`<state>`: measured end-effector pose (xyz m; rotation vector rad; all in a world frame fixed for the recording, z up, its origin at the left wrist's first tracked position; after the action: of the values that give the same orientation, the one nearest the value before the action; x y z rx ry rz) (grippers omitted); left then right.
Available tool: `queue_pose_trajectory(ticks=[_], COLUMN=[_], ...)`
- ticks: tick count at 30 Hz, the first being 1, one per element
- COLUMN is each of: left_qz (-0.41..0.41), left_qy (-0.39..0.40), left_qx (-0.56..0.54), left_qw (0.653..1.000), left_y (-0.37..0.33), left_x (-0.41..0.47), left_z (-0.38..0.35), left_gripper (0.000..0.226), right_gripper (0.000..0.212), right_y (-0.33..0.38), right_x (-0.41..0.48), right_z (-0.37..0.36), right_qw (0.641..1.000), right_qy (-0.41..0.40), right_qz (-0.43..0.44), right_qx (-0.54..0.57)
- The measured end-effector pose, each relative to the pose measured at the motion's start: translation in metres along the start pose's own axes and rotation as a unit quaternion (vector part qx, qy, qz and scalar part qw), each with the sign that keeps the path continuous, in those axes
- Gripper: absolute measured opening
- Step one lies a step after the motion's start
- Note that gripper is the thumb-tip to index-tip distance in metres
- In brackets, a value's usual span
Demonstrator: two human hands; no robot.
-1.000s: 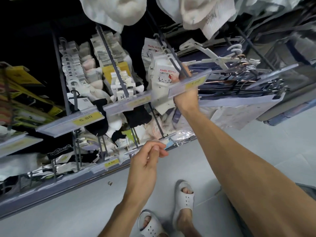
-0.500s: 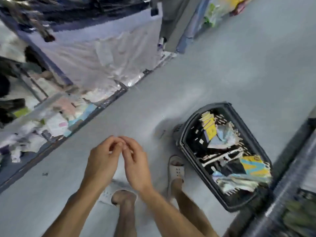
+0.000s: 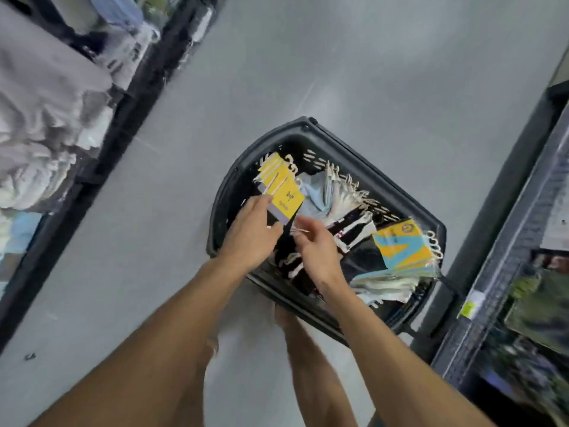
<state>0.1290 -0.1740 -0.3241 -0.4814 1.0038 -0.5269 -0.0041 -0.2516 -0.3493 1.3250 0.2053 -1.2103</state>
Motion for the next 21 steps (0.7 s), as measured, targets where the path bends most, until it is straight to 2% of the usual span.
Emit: queue_pose_trajectory(ticks=[3,7,10,12,14,18,20,21], left_qz=[0.013,0.079,0.13,0.158,0.152,0.074,0.032,0.024], left_qy=[0.007,0.005,-0.009,0.0,-0.004,-0.043,-0.029,-0.022], left_qx=[0.096,0.152,0.187,0.186,0.197,0.284,0.343,0.332], left_qw=[0.995,0.985,0.974,0.97,0.969,0.955,0.938,0.943], left_y=[-0.003,0.013,0.018,0.02,0.016,0.0,-0.005,-0.004], left_x=[0.052,0.092,0.103,0.106,0.105,0.089,0.079,0.074], left_z=[-0.007,-0.014,-0.019,-0.023,-0.023,-0.024,-0.029,-0.027], left_gripper=[0.08,0.107,0.12,0.116,0.103,0.091,0.083,0.075], right_gripper=[0.046,0.044,0.041,0.038,0.036,0.027,0.025,0.025], right_y=[-0.01,-0.024,-0.035,-0.041,-0.044,-0.041,-0.037,-0.032], right_x=[0.029,0.049,0.051,0.05,0.048,0.046,0.042,0.038], right_z=[-0.016,-0.018,-0.017,-0.015,-0.012,-0.01,-0.007,-0.006], right_qw=[0.997,0.994,0.989,0.985,0.981,0.98,0.983,0.985], right_qy=[0.061,0.068,0.079,0.089,0.099,0.105,0.106,0.11], right_qz=[-0.026,-0.051,-0.068,-0.077,-0.083,-0.095,-0.099,-0.09], right_qx=[0.03,0.066,0.106,0.13,0.145,0.138,0.116,0.101])
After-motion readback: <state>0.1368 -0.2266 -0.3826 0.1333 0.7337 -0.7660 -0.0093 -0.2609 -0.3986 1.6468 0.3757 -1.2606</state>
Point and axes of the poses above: each hand's wrist, its own x-axis towards the middle knuckle, its own z-axis out of the back of the hand, y = z × x, the point moved 9 cm from there along x, towards the middle knuckle, and after that the axes turned 5 degrees about y, right-handed, at the moved point
